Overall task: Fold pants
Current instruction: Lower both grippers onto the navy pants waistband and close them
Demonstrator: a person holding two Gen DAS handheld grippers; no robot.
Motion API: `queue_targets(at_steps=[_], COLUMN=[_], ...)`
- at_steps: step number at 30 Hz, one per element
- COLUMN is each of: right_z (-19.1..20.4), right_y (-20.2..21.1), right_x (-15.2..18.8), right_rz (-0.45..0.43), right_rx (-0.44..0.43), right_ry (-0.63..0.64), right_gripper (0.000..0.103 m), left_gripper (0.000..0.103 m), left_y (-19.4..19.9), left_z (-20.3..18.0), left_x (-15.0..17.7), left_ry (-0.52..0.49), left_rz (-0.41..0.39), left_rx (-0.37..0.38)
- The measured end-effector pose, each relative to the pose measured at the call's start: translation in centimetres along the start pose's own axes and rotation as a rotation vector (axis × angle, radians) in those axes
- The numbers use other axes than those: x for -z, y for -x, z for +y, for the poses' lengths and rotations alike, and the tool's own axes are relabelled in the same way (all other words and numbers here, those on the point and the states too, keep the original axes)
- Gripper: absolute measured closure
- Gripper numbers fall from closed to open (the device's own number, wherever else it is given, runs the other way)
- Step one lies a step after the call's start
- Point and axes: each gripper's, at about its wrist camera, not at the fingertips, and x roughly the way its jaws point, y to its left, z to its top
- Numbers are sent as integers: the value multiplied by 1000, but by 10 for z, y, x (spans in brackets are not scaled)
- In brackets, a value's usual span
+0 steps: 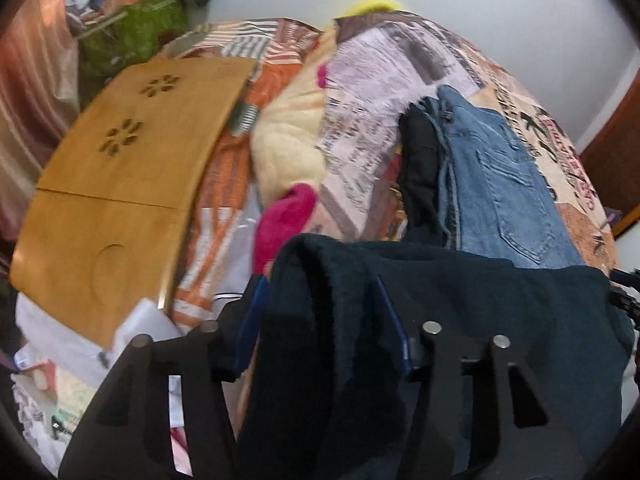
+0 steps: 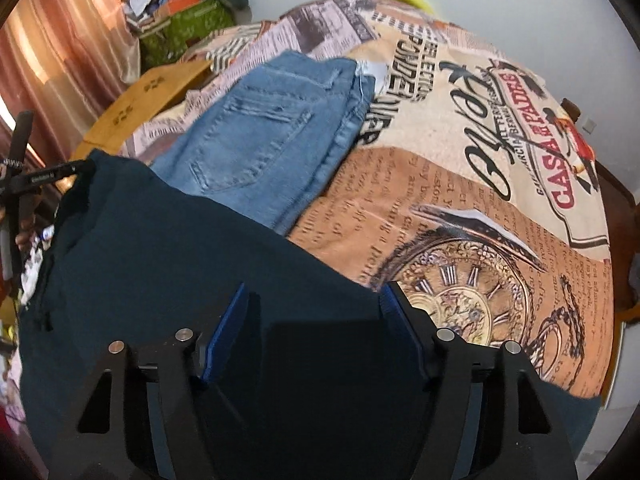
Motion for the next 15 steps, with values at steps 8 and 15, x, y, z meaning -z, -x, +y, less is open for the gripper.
queue_targets(at_steps=[8, 15], right_z=[-1, 13], right_y=[-21, -19], right_x=[-8, -9], right_rz=[24, -8], right_rx=[-54, -74], right_ry=[69, 119], right_gripper=[52, 90], left_gripper=[71, 82], left_y=[-27, -25], left_z=[-15, -22], left_x=[-11, -15], left_ry=[-21, -27], left_rz=[65, 26], left_rx=[-3, -64])
